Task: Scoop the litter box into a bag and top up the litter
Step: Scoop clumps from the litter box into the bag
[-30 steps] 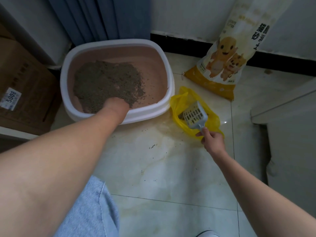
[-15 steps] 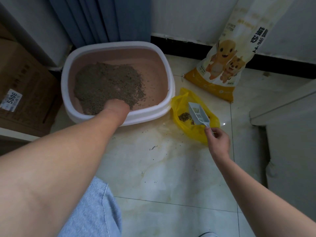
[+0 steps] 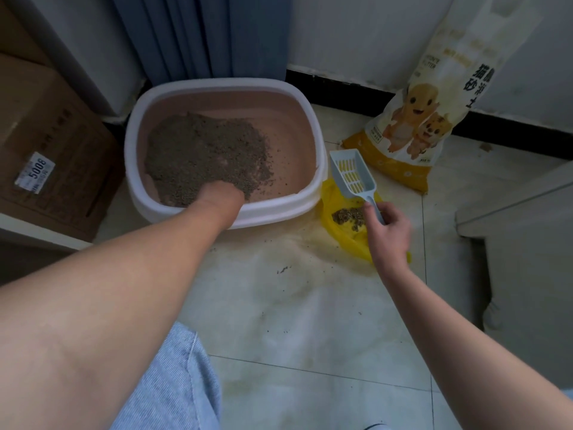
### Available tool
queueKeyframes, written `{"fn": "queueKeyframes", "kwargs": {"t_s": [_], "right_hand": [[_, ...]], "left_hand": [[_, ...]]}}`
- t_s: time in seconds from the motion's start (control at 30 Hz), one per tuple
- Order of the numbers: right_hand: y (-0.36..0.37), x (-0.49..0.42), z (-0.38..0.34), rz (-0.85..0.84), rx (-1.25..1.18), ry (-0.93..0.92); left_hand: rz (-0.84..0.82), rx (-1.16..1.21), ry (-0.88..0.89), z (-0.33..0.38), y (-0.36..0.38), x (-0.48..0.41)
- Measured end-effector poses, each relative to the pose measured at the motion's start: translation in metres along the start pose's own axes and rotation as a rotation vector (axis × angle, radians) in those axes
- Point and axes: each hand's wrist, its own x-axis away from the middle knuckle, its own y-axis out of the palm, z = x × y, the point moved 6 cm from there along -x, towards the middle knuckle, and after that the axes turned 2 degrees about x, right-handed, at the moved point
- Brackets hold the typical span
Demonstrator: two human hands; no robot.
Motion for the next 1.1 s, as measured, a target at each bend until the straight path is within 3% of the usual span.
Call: {"fn": "queueKeyframes", "kwargs": {"t_s": [0.2,0.43,0.73,1.1], "right_hand": [[0.037,-0.005,-0.033,-0.061,-0.032,-0.052],[0.096,-0.012,-0.065,-0.232,0.111,-0.109],[0.178,-0.02,-0.099,-0.393,0.565,-0.282],[0.229,-0.063,-0.094,-0.456,0.75,-0.239]], "left_hand": [[0.074,0.095,-0.009,-0.005,0.005,0.005],[0.21,0.423,-0.045,-0.039,0.014,0.029],[0.314,0.493,-0.169,-0.078,0.044,0.045],[0.373,0.515,-0.092,-0.08,0.053,0.041]]}}
